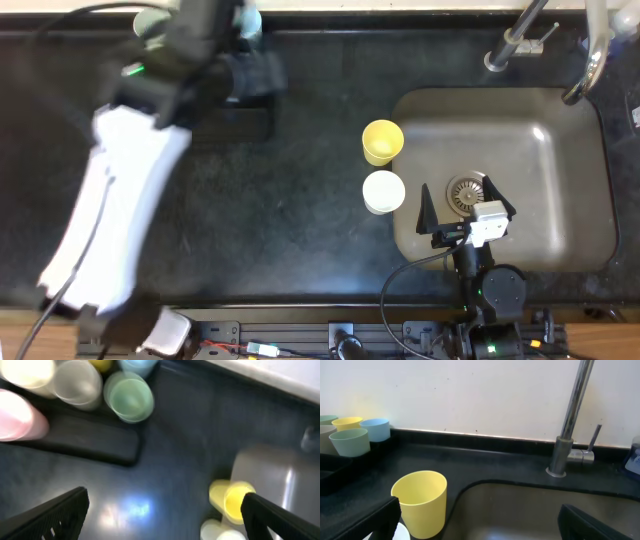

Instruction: Store Cups

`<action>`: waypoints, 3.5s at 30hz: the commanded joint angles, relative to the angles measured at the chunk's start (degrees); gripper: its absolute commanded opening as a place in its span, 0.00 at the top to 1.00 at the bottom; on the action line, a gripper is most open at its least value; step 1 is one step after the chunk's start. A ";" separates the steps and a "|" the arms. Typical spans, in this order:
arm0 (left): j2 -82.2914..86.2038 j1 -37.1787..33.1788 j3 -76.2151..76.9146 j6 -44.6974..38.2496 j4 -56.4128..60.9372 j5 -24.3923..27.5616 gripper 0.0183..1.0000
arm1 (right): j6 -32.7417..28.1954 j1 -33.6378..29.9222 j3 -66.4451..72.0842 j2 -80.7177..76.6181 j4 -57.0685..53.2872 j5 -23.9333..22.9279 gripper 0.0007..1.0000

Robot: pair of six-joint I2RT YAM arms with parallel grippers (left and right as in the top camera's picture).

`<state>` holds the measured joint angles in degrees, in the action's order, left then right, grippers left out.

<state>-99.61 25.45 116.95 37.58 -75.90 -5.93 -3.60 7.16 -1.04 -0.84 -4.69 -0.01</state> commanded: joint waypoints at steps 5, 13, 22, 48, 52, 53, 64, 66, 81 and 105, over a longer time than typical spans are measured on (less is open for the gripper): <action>-17.99 12.37 13.33 1.57 -5.18 6.43 0.00 | 0.37 -0.22 0.76 0.63 0.26 -0.02 0.00; -25.97 14.88 13.46 1.73 -5.44 10.40 0.00 | 0.37 -0.22 0.76 0.63 0.26 -0.02 0.00; -32.85 15.19 13.49 1.73 -1.79 10.49 0.09 | 0.37 -0.22 0.76 0.63 0.26 -0.02 0.00; -36.96 15.67 13.53 1.75 0.85 12.50 0.88 | 0.37 -0.22 0.76 0.63 0.26 -0.02 0.00; -36.96 15.67 13.57 1.97 0.81 12.55 0.98 | 0.37 -0.22 0.76 0.63 0.26 -0.02 0.00; -36.96 15.67 13.60 1.97 0.81 12.55 0.98 | 0.37 -0.22 0.76 0.63 0.26 -0.02 0.01; -25.14 12.11 13.64 10.29 -2.58 -1.33 0.98 | 0.37 -0.22 0.76 0.63 0.26 -0.02 0.00; -20.90 10.05 13.62 12.83 -4.17 -4.98 0.98 | 0.37 -0.22 0.76 0.63 0.26 -0.02 0.00; -0.09 -14.97 -2.45 21.44 -3.10 -8.04 0.98 | 0.37 -0.22 0.76 0.63 0.26 -0.02 0.00; 0.55 -20.90 -31.87 25.97 18.80 -2.25 0.98 | 0.37 -0.22 0.76 0.63 0.26 -0.02 0.01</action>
<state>-98.06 4.51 85.41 62.70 -57.19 -8.12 -3.57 7.16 -1.04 -0.84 -4.75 -0.01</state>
